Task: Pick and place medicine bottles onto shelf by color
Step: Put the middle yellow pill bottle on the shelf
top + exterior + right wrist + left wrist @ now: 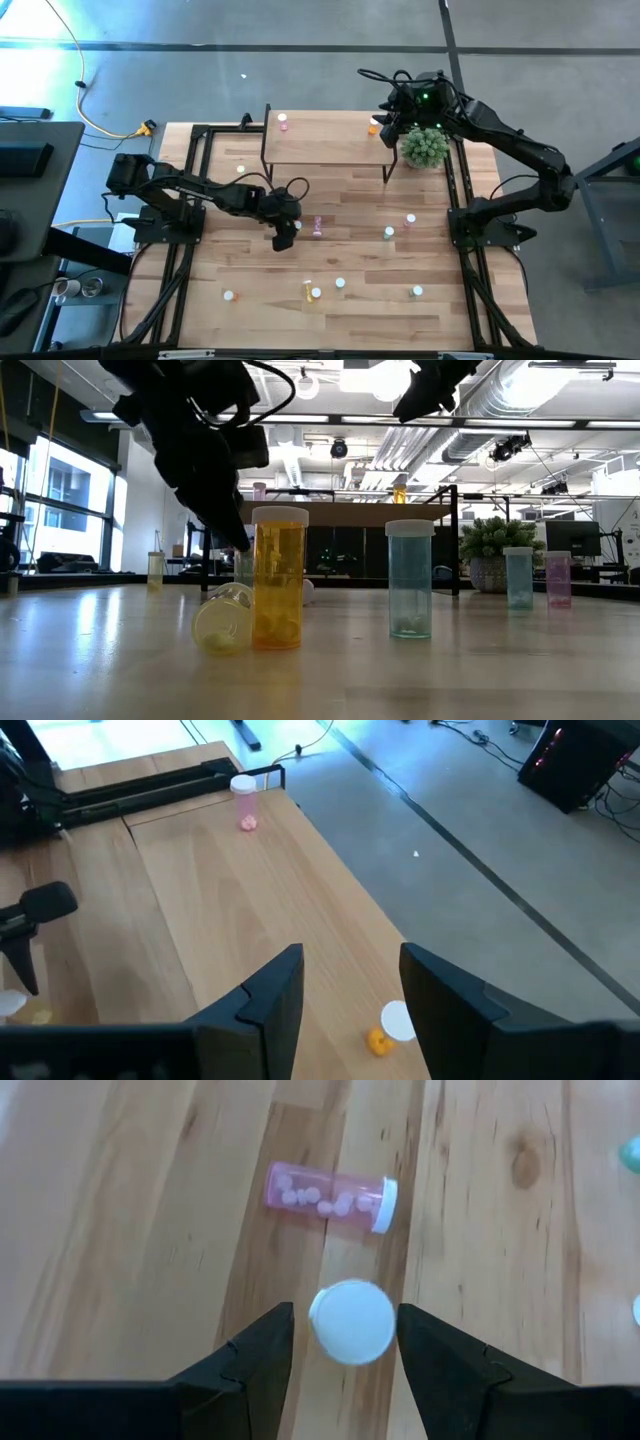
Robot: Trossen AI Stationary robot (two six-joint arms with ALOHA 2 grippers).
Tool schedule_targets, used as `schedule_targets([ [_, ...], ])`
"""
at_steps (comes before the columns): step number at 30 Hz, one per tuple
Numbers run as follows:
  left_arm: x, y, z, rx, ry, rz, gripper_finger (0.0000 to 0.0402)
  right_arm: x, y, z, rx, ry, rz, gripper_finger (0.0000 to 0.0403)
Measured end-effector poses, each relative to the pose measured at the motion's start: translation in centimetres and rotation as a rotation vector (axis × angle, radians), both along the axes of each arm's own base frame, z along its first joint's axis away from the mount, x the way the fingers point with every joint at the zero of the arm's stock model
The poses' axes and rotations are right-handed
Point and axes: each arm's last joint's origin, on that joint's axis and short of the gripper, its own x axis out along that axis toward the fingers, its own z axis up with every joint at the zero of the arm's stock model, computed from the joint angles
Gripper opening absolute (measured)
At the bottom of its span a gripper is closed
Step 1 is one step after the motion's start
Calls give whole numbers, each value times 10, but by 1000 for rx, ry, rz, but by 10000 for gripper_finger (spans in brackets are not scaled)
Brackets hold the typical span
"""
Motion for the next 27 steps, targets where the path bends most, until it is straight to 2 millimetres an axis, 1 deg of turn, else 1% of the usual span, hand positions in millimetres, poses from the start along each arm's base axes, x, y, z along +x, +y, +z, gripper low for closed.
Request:
schedule_targets([
  [7,2,0,-6,-1,16,0,170,0,0,0,0,0,0,158],
  [21,2,0,-6,19,15,-31,170,0,0,0,3,-3,-3,158],
  [27,2,0,-6,30,17,-47,147,0,0,0,16,-11,-12,158],
])
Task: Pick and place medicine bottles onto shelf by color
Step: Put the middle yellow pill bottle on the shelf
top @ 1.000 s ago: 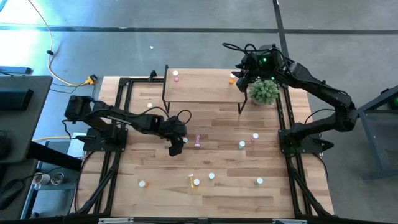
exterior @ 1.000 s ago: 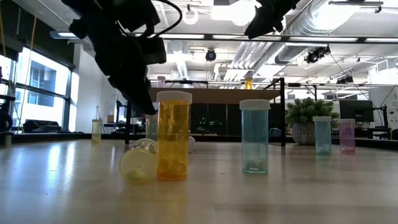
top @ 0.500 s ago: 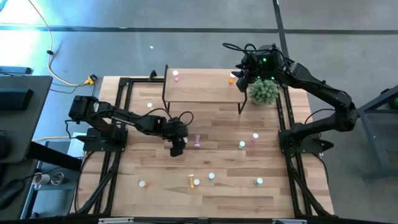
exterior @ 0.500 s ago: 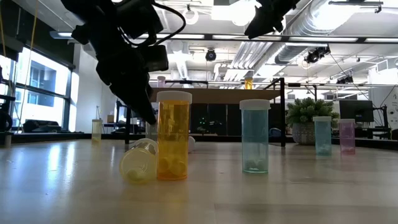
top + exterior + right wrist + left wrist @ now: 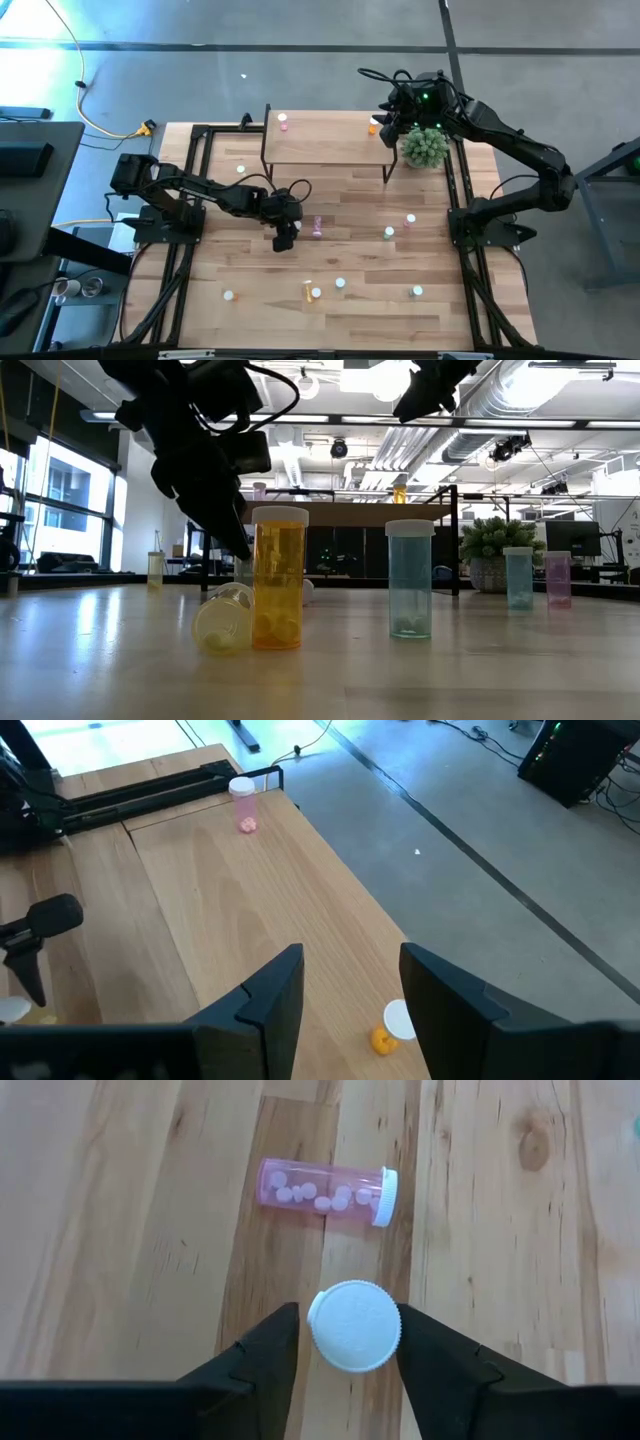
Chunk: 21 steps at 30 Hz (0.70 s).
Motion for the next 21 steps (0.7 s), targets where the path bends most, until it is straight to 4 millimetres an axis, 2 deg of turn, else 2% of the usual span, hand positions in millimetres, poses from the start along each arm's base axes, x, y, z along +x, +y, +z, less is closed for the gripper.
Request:
schedule_targets([
  [7,0,0,0,6,-2,-4,118,0,0,0,0,1,0,158],
  [13,3,1,4,11,-23,-10,117,0,0,0,2,4,0,158],
  [21,15,12,35,33,10,-16,119,-1,0,-2,10,15,0,158],
])
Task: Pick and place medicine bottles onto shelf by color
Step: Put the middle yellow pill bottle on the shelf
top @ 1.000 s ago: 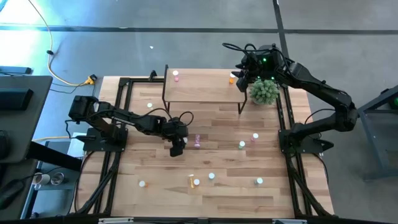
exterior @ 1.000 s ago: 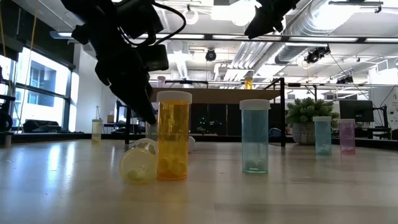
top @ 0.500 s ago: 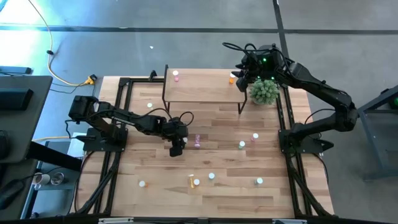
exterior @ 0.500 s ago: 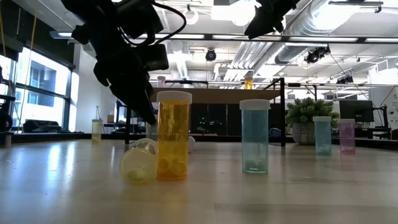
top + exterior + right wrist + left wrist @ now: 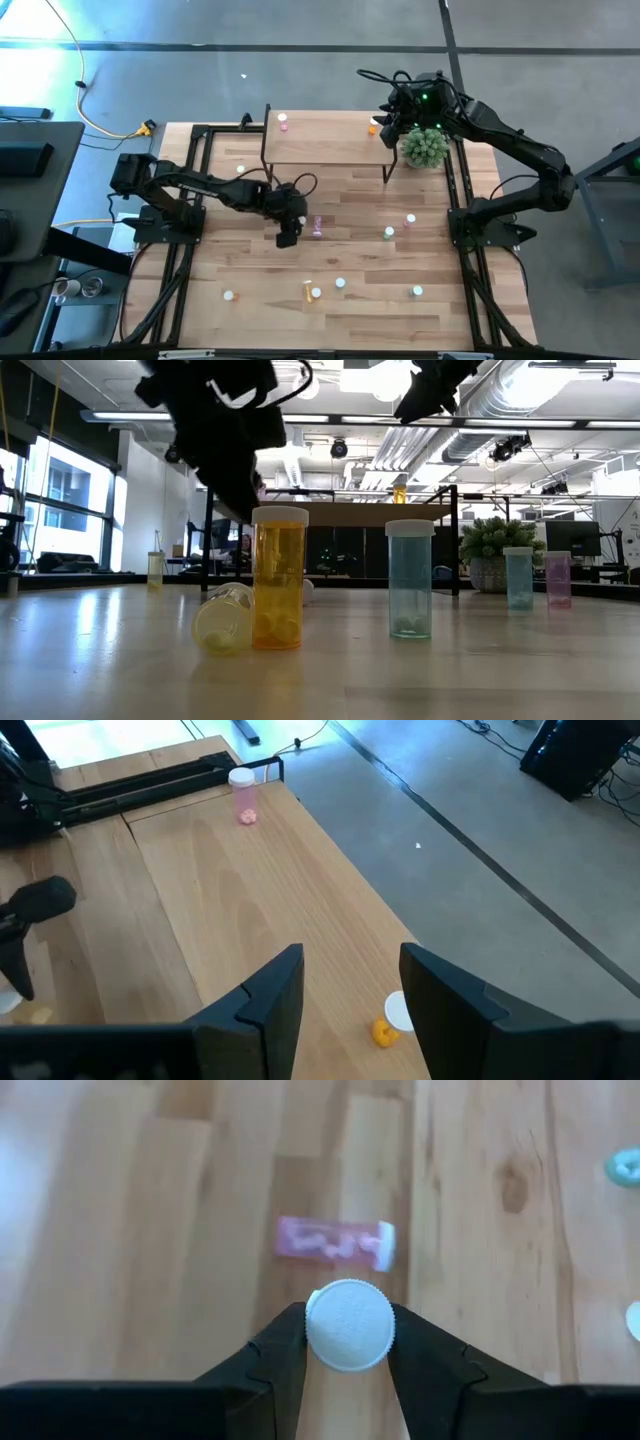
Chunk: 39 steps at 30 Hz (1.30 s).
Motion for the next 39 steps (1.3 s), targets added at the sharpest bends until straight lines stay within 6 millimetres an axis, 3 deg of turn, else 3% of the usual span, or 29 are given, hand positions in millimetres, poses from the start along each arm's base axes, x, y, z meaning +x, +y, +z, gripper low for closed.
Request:
schedule_targets([
  [7,7,23,37,51,24,-13,119,0,0,0,3,4,0,158],
  [15,10,59,93,119,-32,26,119,-1,0,-1,7,11,0,158],
  [20,7,90,130,212,-112,151,119,-1,0,-1,7,11,0,158],
  [27,-14,136,173,321,-184,353,119,-1,0,-1,7,11,0,158],
  [33,-34,167,196,349,-248,487,119,-1,0,-1,37,-9,-22,158],
  [39,-44,177,193,276,-249,517,119,0,0,-1,52,-18,-34,158],
])
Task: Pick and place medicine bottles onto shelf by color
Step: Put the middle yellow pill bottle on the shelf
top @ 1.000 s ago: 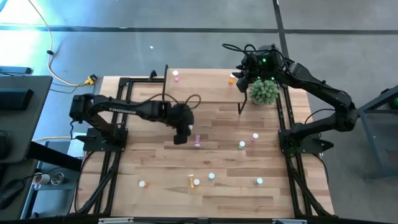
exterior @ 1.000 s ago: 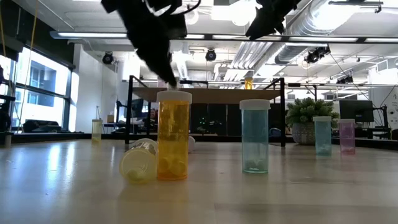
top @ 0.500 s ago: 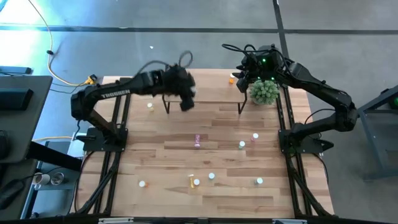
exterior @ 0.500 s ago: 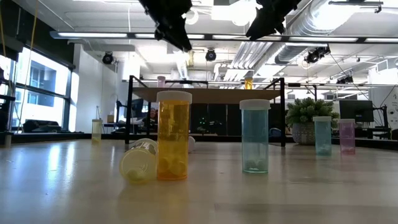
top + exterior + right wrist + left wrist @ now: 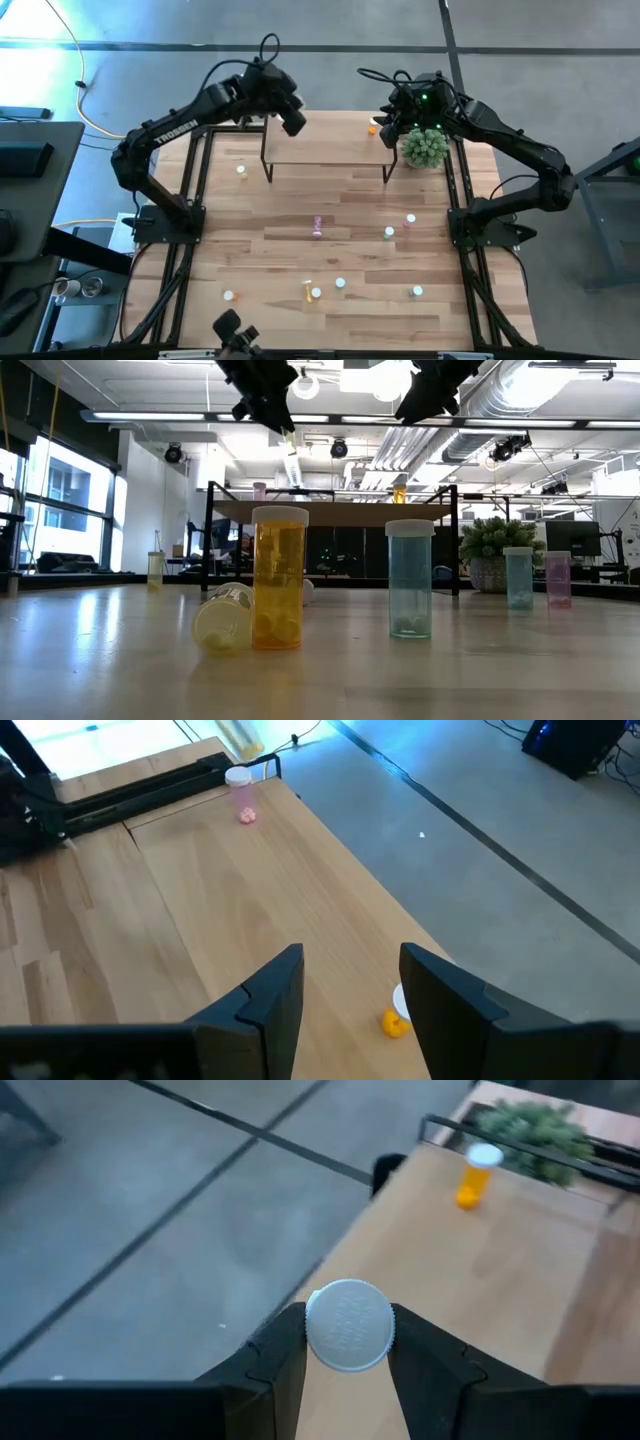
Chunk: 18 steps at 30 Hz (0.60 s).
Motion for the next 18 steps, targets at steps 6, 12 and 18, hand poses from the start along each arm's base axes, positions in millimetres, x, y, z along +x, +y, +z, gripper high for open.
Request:
schedule_targets([
  [6,9,4,-12,-39,23,-25,119,0,0,0,0,0,0,158],
  [12,26,14,-41,-91,117,-46,119,0,0,0,2,3,0,158],
  [18,34,21,-59,-132,165,-49,119,-1,1,-3,17,25,0,158],
])
